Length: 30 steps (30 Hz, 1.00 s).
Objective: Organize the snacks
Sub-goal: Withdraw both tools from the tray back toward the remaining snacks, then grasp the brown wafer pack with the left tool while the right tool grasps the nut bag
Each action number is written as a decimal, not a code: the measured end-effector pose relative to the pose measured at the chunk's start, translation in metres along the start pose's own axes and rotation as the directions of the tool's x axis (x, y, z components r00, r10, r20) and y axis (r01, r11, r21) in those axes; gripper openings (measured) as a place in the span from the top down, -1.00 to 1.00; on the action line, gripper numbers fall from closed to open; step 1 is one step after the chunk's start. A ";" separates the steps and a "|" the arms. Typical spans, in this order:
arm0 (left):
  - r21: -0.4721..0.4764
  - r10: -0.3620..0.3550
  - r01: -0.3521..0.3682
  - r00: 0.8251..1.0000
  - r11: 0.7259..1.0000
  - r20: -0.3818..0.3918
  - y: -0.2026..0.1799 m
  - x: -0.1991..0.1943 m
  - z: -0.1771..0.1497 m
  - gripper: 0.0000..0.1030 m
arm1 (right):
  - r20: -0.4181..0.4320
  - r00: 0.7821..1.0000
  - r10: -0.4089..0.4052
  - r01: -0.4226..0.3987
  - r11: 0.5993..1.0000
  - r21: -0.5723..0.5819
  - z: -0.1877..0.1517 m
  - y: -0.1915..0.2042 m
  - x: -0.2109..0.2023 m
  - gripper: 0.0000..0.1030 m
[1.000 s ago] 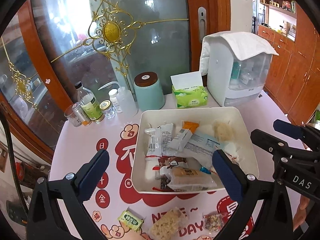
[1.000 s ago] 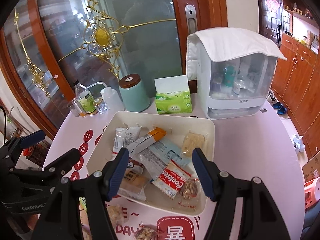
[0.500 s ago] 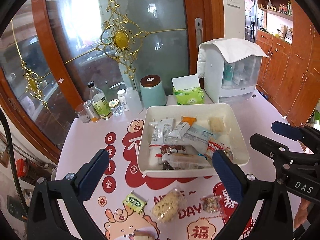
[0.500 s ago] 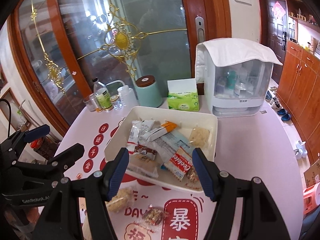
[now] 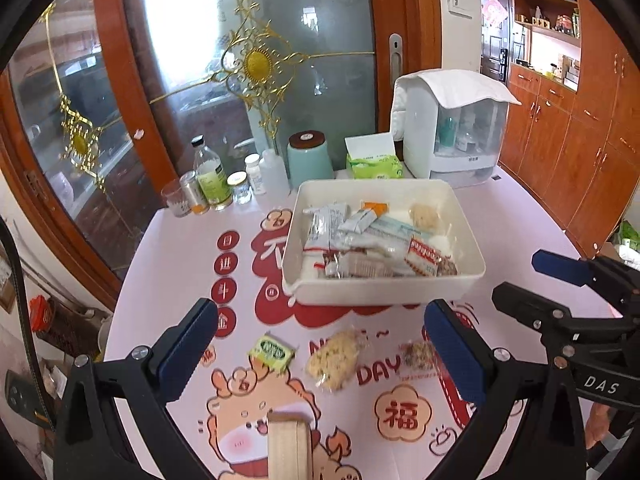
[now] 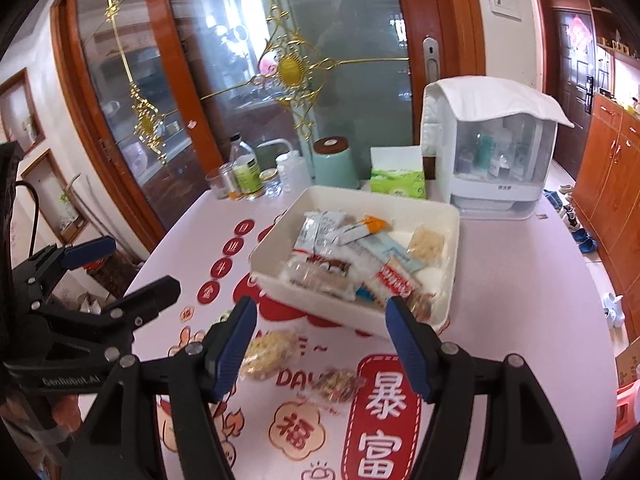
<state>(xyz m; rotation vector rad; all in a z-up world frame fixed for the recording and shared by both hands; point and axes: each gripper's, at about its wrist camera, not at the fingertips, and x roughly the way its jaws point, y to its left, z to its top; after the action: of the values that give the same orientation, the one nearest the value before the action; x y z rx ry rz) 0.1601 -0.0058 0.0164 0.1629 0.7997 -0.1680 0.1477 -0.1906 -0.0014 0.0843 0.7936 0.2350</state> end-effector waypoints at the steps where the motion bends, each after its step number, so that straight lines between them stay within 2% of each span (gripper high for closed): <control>1: -0.007 0.000 0.000 1.000 1.000 -0.005 0.003 -0.001 -0.007 -0.99 | -0.007 1.000 0.006 -0.006 1.000 -0.006 -0.006 0.002 0.000 -0.32; 10: -0.061 0.023 -0.029 0.995 0.998 -0.092 0.028 0.016 -0.069 -0.99 | -0.089 0.996 0.005 -0.007 1.000 -0.020 -0.055 0.001 0.020 -0.32; 16: -0.114 0.041 -0.065 0.979 0.991 -0.199 0.045 0.050 -0.114 -0.99 | -0.174 0.985 -0.002 0.006 1.000 0.021 -0.079 -0.015 0.045 -0.32; 21: -0.143 0.054 -0.101 0.952 0.985 -0.301 0.056 0.084 -0.150 -0.99 | -0.221 0.975 -0.007 0.023 0.997 0.068 -0.090 -0.027 0.066 -0.32; 25: -0.153 0.057 -0.124 0.922 0.981 -0.382 0.062 0.114 -0.177 -0.99 | -0.259 0.966 -0.003 0.030 0.995 0.100 -0.094 -0.030 0.083 -0.32; 30: -0.205 0.008 -0.117 0.884 0.972 -0.468 0.073 0.143 -0.205 -0.97 | -0.307 0.952 0.008 0.035 0.990 0.137 -0.096 -0.033 0.110 -0.32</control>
<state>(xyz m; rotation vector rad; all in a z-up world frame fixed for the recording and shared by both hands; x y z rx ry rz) 0.1300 0.0950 -0.2216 0.0076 1.2855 0.0309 0.1598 -0.1970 -0.1504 0.1783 1.1207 0.1806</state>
